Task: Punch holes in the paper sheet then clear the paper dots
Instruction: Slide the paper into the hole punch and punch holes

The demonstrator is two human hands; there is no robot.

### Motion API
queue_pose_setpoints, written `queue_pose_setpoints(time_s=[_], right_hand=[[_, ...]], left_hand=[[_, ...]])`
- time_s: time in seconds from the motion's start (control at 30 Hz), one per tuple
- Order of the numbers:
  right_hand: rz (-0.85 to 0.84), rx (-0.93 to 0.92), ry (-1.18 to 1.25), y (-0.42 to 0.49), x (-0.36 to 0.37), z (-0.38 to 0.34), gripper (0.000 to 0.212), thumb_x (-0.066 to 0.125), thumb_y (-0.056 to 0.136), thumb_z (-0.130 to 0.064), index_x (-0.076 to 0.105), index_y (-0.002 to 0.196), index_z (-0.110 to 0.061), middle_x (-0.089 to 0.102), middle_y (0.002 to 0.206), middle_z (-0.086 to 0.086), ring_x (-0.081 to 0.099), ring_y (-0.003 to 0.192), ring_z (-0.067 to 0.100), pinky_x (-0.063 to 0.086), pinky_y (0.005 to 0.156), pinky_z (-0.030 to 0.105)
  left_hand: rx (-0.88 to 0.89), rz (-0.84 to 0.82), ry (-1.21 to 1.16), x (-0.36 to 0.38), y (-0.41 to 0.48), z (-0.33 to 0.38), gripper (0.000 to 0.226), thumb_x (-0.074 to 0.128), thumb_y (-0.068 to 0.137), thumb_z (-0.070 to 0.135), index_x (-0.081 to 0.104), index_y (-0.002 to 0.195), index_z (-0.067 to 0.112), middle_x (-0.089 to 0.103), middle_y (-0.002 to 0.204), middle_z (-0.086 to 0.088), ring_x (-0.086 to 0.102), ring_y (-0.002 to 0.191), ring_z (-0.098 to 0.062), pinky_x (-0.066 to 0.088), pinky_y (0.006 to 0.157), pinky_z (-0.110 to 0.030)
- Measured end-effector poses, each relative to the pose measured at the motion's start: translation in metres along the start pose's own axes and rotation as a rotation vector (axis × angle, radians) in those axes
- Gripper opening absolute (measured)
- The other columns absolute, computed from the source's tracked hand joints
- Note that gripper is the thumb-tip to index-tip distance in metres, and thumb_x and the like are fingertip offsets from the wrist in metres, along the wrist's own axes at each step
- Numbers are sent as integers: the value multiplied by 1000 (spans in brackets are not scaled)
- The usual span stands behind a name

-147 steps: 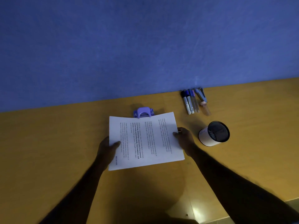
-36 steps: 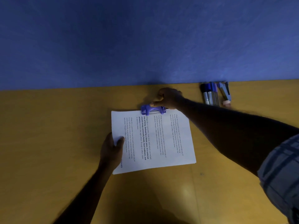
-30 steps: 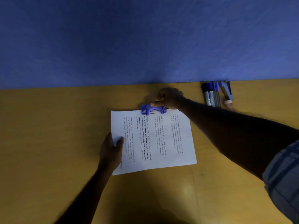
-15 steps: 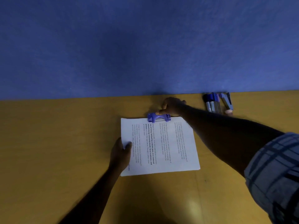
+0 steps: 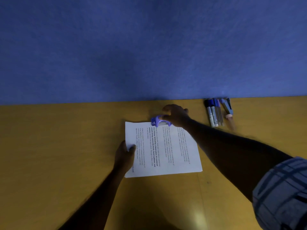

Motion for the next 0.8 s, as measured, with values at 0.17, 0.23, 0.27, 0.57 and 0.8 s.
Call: queue_pose_setpoints(time_s=[0.17,0.23,0.27,0.57,0.8], right_hand=[[106,-60,17,-16,1,-13,29,60,92,-44,67,114,-27,68,115,-3,58,109,22,33,93,42],[115,-52,50,-19,2,-12,24,58,93,-42,68,111,-30,70,110,-7,59,106,19,31,91,40],[115,-46,62,-20,3,-12,22,58,93,-42,68,110,-31,70,109,-7,59,105,19,31,91,40],[134,-45,132,-27,6,-7,37,63,91,-39,61,124,-23,64,127,0,55,117,23,38,102,42],[447,46,397,-105,6,38,19,63,93,-18,66,109,-9,65,104,8,60,91,16,42,75,15]], left_hand=[[-12,-22,-11,-2,1,-2,20,56,96,24,55,112,12,64,99,-4,61,78,-9,43,58,-19],[-13,-38,1,-3,0,-3,21,55,96,25,54,113,12,64,99,-4,63,80,-13,45,59,-20],[-12,-41,8,-3,-1,-4,20,55,97,26,54,112,13,64,98,-3,63,80,-14,45,59,-20],[1,-38,-80,-16,-22,-19,12,57,96,22,57,107,18,67,91,1,66,77,-15,46,58,-20],[40,-36,-176,-21,-44,-32,8,57,95,19,58,103,19,69,84,-1,69,68,-8,49,50,-14]])
Point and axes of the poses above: each hand's wrist, its own y-axis towards the middle knuckle, its own x-axis out of the palm, z = x × y, the point moved 7 cm from there along y, towards the middle knuckle
